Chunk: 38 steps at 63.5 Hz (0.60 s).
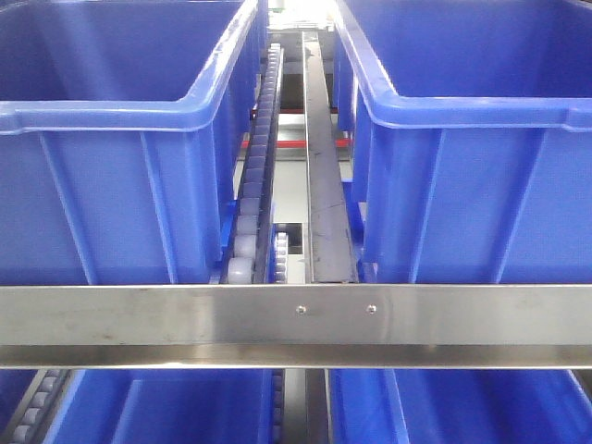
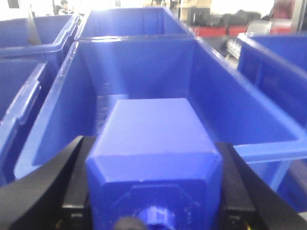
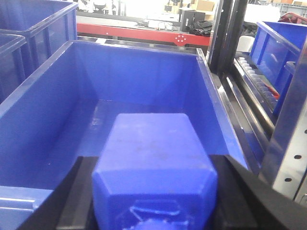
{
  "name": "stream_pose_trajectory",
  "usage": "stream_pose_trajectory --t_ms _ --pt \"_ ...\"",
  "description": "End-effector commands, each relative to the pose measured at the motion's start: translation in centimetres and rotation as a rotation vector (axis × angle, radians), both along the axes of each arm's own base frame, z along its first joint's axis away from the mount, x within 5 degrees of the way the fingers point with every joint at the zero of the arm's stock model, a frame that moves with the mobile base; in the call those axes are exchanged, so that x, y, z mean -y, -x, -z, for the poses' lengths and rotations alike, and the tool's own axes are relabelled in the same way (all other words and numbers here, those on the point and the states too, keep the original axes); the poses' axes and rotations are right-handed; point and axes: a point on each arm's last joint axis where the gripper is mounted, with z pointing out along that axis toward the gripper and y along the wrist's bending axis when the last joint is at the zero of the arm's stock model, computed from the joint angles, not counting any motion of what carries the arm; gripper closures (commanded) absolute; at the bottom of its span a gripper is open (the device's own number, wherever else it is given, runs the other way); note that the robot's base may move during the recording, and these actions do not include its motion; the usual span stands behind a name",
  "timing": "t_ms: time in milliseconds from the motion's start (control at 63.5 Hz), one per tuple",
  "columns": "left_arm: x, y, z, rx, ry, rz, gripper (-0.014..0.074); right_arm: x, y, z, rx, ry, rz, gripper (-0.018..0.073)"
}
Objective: Pick and sort blue part to right shelf
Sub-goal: 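Lower both held blue parts into the empty blue bins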
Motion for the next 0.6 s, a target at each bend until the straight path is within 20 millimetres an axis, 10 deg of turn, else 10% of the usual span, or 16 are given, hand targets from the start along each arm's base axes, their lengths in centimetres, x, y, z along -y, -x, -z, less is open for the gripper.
stream_pose_trajectory --t_ms 0,583 --pt "-0.1 -1.3 -2.9 0.098 -0.021 -0.025 0.0261 0.1 0.0 -2.2 0.125 0.000 0.010 0.0293" --pt "1.8 -16.5 -6.9 -0.062 -0.017 -0.028 0.0258 -1.7 -9.3 -3.3 0.035 -0.001 -0.103 0.0294"
